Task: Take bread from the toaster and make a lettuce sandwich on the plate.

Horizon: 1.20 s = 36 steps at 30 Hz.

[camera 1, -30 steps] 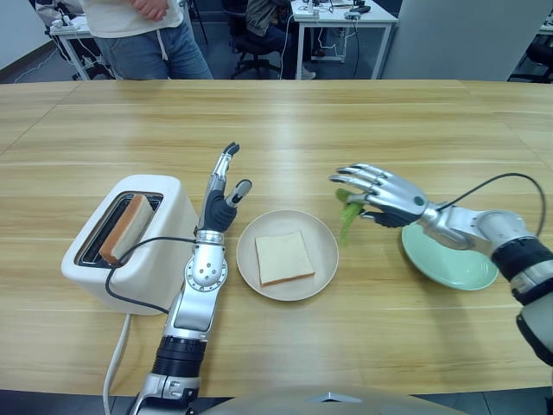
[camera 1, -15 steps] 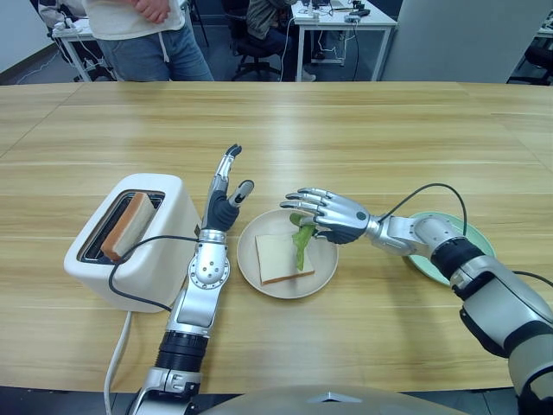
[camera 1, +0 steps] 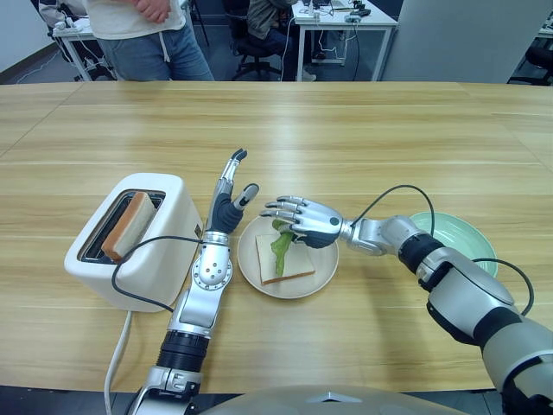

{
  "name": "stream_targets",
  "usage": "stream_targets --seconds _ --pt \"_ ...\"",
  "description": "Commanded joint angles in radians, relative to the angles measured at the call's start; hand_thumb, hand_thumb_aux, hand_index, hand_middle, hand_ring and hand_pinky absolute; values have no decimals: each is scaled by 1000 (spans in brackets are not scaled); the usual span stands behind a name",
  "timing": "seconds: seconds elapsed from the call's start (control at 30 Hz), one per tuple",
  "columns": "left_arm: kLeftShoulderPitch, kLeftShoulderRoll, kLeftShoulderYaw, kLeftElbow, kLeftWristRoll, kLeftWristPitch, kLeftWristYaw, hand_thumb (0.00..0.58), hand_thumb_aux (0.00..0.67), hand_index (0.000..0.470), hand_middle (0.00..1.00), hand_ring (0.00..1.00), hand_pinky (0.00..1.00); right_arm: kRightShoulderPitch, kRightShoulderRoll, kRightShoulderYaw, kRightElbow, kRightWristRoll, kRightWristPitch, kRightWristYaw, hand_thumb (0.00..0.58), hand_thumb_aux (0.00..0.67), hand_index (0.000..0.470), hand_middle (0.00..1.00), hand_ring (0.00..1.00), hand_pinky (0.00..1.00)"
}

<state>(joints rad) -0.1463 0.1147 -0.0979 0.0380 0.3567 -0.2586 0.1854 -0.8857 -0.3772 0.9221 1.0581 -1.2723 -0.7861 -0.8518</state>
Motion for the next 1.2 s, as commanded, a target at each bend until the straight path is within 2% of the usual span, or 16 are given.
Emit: stream_targets --seconds 0.03,0.53,0.87,0.9,0.93,0.97,1.0,1.2 --pt "-2 1 -11 21 9 2 -6 0 0 0 0 0 0 -12 -13 44 35 -23 9 -6 580 670 460 0 0 0" --pt "12 3 -11 14 10 5 -9 0 0 0 0 0 0 -15 -39 102 36 -34 38 -15 580 670 460 0 0 0" --pt "13 2 -13 16 10 4 -12 0 0 0 0 0 0 -31 -31 84 16 -7 55 -28 580 670 460 0 0 0" --pt "13 2 -13 17 10 4 -11 0 0 0 0 0 0 -32 -28 86 19 -7 57 -27 577 623 428 0 0 0" --pt "13 2 -14 19 11 4 -11 0 0 0 0 0 0 -32 -26 88 24 -8 60 -27 464 370 254 0 0 0" --pt "12 2 -15 20 10 3 -11 0 0 0 0 0 0 -31 -24 89 28 -7 61 -26 244 160 110 0 0 0" --pt "12 2 -15 21 10 3 -11 0 0 0 0 0 0 -30 -23 90 30 -7 62 -25 0 0 0 0 0 0" --pt "12 2 -17 20 8 4 -12 0 0 0 0 0 0 -23 -20 89 42 -1 60 -20 0 0 0 0 0 0"
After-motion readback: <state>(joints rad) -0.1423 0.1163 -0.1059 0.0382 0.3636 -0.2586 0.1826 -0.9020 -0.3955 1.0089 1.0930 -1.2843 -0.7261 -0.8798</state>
